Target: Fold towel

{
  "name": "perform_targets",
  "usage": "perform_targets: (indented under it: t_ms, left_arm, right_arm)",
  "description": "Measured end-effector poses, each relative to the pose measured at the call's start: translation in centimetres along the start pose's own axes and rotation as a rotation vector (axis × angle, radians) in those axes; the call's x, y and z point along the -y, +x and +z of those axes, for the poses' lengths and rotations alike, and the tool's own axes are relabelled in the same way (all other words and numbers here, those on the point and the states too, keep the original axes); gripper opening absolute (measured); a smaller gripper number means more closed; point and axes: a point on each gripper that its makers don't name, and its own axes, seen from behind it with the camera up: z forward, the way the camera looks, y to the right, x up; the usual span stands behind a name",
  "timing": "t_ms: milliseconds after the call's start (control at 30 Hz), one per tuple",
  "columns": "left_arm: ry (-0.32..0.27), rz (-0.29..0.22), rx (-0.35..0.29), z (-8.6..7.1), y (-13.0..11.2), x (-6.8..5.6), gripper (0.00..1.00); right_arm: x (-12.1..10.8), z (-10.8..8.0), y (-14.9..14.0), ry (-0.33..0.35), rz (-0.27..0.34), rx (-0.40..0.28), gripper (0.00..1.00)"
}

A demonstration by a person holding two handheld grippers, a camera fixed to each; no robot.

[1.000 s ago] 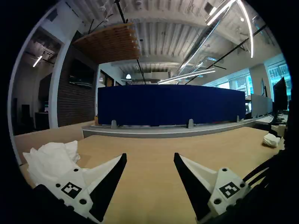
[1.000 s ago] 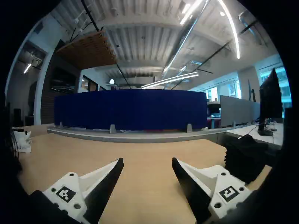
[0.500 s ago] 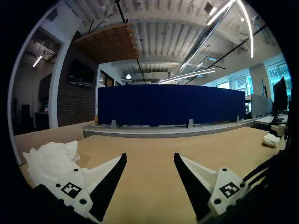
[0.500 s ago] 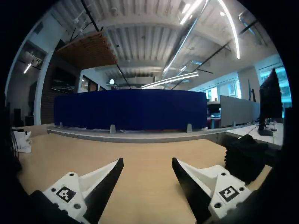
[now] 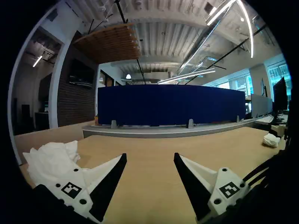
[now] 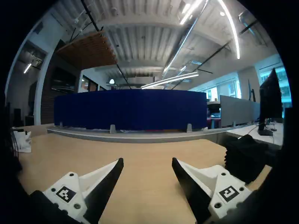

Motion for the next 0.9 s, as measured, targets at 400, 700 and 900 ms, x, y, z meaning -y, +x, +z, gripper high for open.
perform_targets:
  t_ms: [400,700,900]
  left_arm:
    - [0.0,0.0,0.0,-0.07,0.03,-0.02,0.94]
    - [0.0,0.0,0.0,-0.16,0.08,-0.06,0.94]
    - [0.0,-0.001,0.0,-0.16,0.09,-0.04,0.94]
  right_arm:
    - [0.03,-0.49,-0.03,0.001,0.0,0.0,1.0]
    - [0.03,-0.69,-0.05,0.001,0.0,0.0,1.0]
    - [0.0,-0.77,-0.03,0.001,0.0,0.0,1.0]
